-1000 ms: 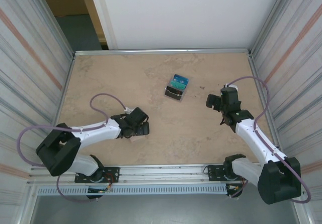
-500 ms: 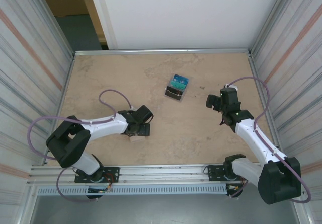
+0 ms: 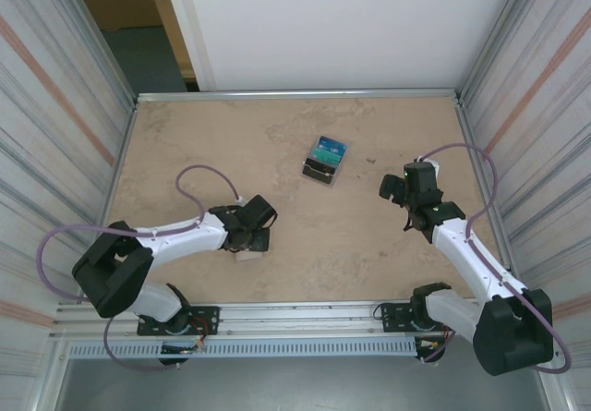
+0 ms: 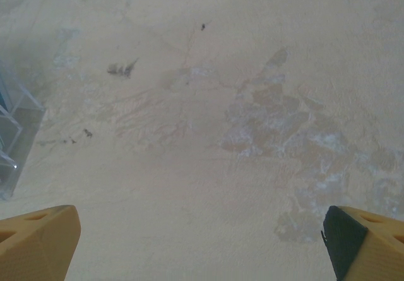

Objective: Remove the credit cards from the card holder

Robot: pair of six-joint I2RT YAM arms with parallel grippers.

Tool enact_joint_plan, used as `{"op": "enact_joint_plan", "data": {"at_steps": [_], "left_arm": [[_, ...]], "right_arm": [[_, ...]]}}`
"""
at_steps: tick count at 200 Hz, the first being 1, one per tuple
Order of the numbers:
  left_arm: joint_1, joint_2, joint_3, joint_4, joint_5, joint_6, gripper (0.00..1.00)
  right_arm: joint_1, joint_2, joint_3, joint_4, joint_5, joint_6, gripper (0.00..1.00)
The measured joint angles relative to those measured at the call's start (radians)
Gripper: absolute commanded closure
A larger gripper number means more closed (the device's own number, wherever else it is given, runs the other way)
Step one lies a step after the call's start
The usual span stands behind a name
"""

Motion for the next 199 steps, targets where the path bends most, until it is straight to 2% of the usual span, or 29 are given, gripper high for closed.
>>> {"op": "enact_joint_plan", "data": {"at_steps": [25, 73, 131, 163, 199], "left_arm": [[0.000, -0.024, -0.011, 0.060, 0.014, 0.059, 0.29], [0.000, -0.121, -0.045, 0.161, 0.040, 0.196, 0.30], [0.000, -0.259, -0.108, 0.360, 0.135, 0.372, 0.31], [0.000, -0.286, -0.123, 0.470, 0.192, 0.452, 0.32], [0.000, -0.287, -0.123, 0.563, 0.251, 0.507, 0.34]], "right_arm": [[0.005, -0.001, 0.022, -0.046, -0.060, 0.069, 0.01], [0.055, -0.011, 0.041, -0.055, -0.289, 0.219, 0.01], [0.262, 0.029, 0.061, 0.060, -0.497, 0.319, 0.02], [0.363, 0.110, 0.120, 0.132, -0.562, 0.327, 0.08], [0.433, 0.203, 0.191, 0.218, -0.616, 0.328, 0.14]]}}
